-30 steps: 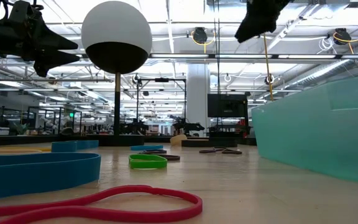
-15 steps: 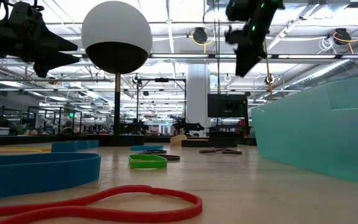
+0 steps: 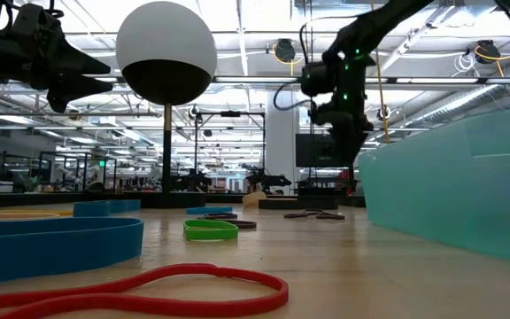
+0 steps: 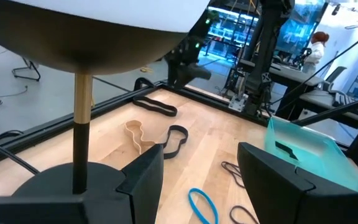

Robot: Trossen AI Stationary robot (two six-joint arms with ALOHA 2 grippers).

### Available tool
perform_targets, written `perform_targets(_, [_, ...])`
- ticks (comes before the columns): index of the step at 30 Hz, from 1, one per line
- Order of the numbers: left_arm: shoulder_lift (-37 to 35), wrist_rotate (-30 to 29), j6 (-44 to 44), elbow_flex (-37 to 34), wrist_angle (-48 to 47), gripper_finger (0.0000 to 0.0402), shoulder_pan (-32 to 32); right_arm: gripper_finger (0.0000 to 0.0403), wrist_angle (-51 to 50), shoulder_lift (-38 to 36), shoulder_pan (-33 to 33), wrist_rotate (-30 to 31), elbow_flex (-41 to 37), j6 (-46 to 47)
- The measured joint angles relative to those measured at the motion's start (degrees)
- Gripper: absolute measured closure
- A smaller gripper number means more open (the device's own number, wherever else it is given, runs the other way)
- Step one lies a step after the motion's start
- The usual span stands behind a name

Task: Pick and place rubber bands into bin
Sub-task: Put the top black rubber band into the green bin

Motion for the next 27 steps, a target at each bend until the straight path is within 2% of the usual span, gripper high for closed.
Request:
perform_targets(13, [0.0,0.0,-0.1,0.0,-0.3,0.0190,0.0,0.0248,10.0,1.1,-2.1,-0.8,-10.7,-2.5])
perform_targets(27, [0.0,0.0,0.0,0.0,-0.9,0.0190,0.0,0.0248,16.3,1.0,-2.6,-0.8,-14.8,-4.5])
